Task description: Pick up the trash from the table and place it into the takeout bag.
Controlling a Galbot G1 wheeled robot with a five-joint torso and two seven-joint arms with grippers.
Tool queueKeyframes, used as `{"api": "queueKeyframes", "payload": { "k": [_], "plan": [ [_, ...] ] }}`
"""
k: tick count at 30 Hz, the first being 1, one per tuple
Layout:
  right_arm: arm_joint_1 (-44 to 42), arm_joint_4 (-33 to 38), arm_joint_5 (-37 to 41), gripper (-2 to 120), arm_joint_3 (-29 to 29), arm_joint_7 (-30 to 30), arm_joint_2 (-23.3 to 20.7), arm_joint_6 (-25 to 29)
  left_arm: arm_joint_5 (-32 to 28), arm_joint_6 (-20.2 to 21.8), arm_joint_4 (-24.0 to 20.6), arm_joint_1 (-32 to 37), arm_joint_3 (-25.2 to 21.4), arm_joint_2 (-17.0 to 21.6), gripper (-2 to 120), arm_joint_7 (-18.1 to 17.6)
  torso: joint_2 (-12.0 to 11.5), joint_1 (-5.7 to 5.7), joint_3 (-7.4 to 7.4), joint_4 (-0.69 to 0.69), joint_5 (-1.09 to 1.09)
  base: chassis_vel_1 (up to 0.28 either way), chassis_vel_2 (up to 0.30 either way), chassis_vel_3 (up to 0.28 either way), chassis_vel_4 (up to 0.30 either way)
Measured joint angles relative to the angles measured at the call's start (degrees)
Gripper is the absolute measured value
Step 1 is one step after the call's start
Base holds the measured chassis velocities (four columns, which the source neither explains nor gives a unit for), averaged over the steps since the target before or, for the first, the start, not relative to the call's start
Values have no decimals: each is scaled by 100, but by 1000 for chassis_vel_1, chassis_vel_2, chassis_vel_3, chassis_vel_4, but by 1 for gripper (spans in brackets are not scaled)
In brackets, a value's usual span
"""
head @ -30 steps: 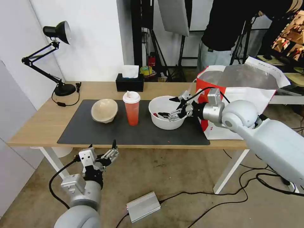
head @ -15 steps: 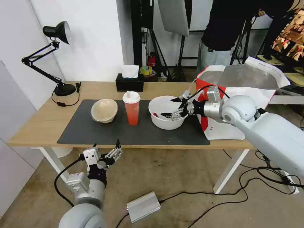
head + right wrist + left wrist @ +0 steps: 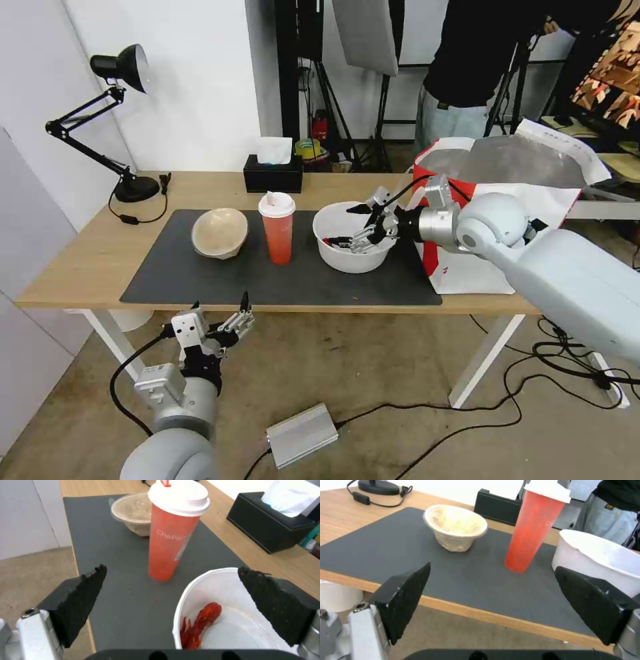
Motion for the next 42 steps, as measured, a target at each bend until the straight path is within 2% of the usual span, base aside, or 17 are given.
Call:
{"api": "queueKeyframes", "payload": {
  "k": [4,14,22,42],
  "plan": [
    [37,-6,0,100,-47,69,8,-38,9,0,-3,9,10,-14,100,0,0,0,0,0,0,0,0,0,0],
    [-75,-74,15,100,-109,568,135,-711,98,-7,-61,139,20,-31,100,1,0,0,0,0,1,0,0,0,0],
    [-128,-46,98,100,-145,698,192,-901,120,-8,-61,162,19,-53,100,2,0,0,0,0,1,0,0,0,0],
    [-124,-82,-148,100,-264,517,169,-1069,149,-32,-139,277,23,-97,100,2,0,0,0,0,1,0,0,0,0]
  ]
}}
